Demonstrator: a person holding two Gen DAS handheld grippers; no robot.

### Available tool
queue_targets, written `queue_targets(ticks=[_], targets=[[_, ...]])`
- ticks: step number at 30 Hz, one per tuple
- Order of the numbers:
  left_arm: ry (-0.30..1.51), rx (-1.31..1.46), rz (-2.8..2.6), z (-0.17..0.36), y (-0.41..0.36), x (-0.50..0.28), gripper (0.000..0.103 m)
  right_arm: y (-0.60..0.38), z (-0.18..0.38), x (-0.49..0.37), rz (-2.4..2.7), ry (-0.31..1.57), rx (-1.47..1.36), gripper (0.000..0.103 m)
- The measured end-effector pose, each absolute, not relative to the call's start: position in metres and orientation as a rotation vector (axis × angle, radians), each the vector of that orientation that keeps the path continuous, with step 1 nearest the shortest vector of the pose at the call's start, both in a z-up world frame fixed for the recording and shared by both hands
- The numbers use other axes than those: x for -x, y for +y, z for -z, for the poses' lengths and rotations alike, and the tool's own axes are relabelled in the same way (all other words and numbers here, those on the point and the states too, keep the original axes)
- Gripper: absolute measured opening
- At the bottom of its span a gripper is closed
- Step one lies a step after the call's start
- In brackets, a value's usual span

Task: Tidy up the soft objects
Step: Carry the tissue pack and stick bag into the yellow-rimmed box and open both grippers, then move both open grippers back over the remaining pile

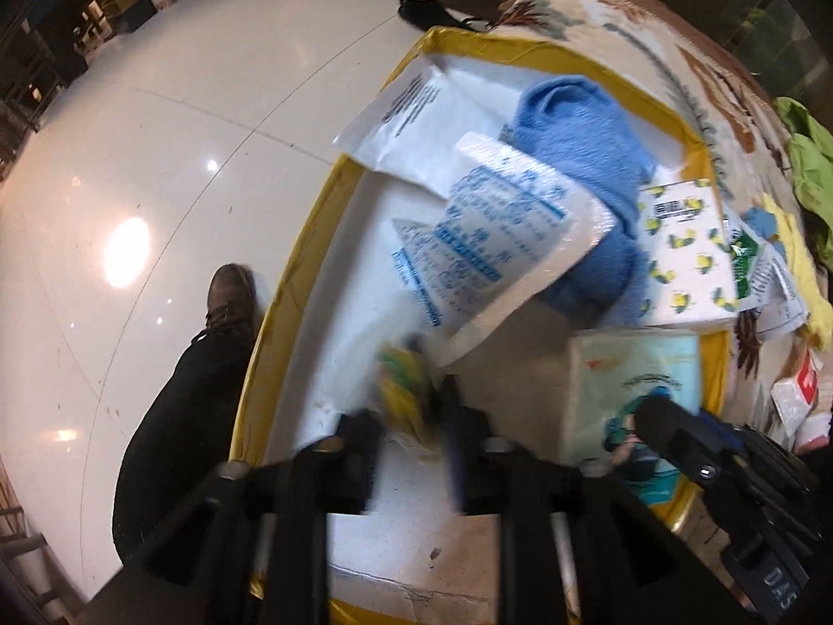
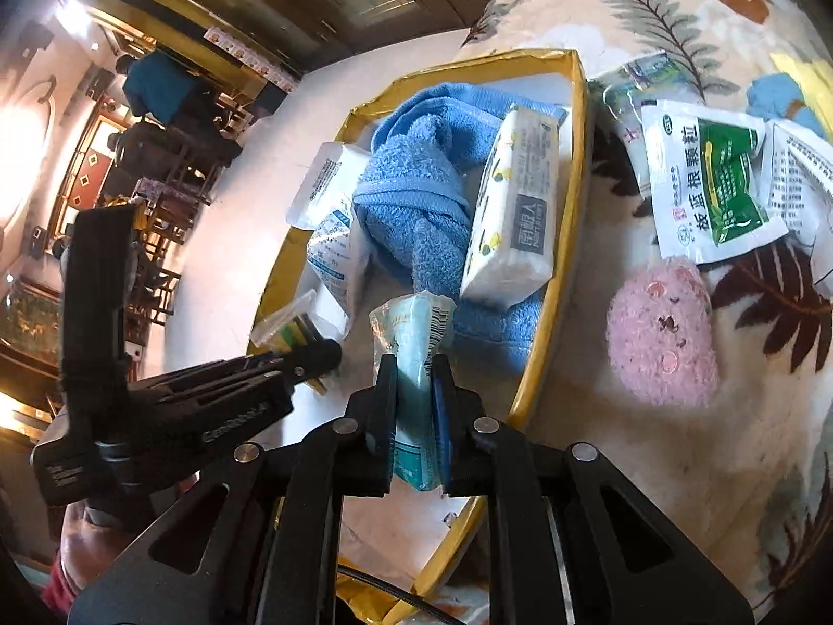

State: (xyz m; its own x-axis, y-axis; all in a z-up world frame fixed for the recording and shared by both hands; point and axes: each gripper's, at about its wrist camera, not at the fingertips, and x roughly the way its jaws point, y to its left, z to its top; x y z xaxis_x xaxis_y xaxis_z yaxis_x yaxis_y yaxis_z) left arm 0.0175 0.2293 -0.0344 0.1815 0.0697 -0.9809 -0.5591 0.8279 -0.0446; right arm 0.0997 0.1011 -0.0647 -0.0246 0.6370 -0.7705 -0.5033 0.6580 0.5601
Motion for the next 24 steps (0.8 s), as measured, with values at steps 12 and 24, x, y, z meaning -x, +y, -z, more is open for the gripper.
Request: queue_targets(ticks=[12,24], targets=[[1.280,0.520,-0.478,0.020,0.235,-0.009,0.062,0.103,0.040,-0.086,-0.894,1.185,0.041,0.027],[1.209,0.492,-0.285,-0.020,0.168,-0.047,0.063,-0.028,0.023,-0.119,-0.708,1.116,-0.172,0.027]])
